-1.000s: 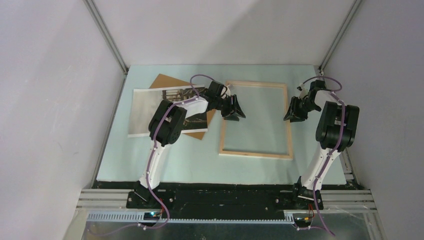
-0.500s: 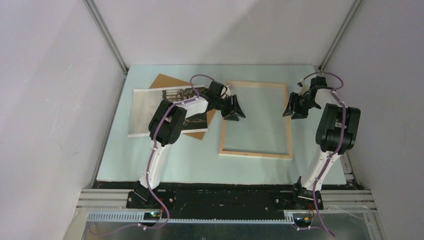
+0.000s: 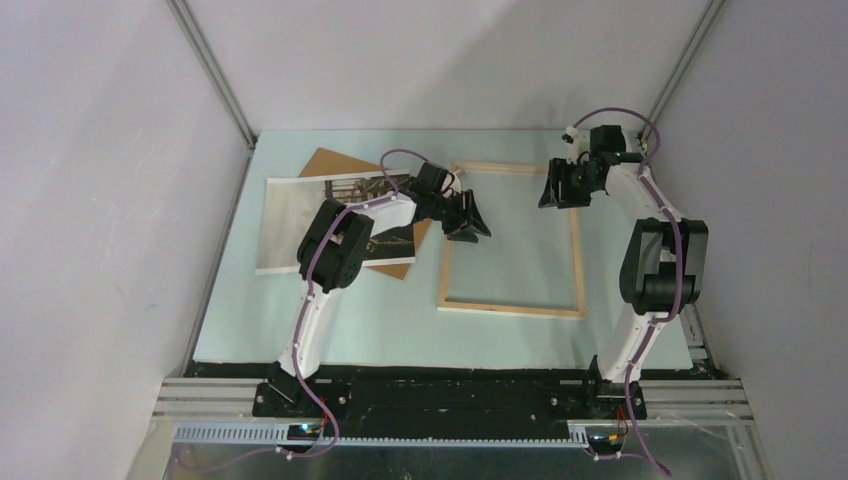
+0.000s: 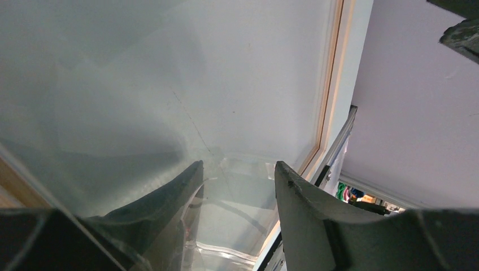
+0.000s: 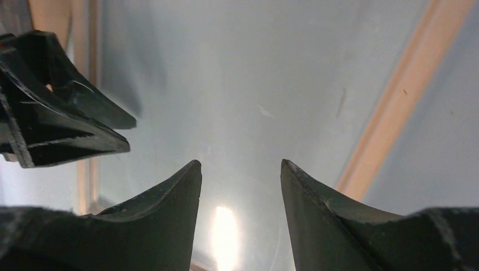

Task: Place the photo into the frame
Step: Place the photo frame item in the photo frame.

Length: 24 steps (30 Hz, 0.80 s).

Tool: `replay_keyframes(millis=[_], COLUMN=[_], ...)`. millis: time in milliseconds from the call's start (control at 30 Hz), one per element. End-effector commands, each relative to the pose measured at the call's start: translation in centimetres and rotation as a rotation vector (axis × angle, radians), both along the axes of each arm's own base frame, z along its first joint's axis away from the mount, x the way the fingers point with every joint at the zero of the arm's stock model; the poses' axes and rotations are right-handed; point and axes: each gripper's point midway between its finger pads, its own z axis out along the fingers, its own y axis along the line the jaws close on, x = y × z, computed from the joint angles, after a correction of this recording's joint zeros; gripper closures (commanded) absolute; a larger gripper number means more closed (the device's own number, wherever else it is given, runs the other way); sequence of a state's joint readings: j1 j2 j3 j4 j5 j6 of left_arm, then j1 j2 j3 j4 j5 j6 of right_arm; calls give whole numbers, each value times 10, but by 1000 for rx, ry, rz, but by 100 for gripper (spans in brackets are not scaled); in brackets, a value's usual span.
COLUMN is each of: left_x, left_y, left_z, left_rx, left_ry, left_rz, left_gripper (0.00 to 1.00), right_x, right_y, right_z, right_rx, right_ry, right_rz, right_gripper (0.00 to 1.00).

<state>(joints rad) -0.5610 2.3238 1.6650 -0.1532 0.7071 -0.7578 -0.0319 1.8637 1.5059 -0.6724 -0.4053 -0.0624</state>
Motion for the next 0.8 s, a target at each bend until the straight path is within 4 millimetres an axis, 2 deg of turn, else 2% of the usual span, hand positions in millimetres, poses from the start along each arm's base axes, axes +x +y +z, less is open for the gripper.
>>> replay_keyframes(millis=[0,167,400,767], left_x=[4,4,4,4], left_y=[-9,-9,-9,-10], left_z=[18,18,18,17], left_rx=[-19,-20,-20,-22], left_ry=[-76,-77,-74,-70], left_rz=[-23,-22,-24,-24], left_gripper=[45,45,45,45], right_x=[17,14,2,-14], right_y=[33,71,103,108], right_z=[8,-5,-24,-56], right_rx=[40,51,77,67], right_ry=[-39,-17,37,117], right_rz=[78,163,228,243], right_gripper=[43,43,44,45])
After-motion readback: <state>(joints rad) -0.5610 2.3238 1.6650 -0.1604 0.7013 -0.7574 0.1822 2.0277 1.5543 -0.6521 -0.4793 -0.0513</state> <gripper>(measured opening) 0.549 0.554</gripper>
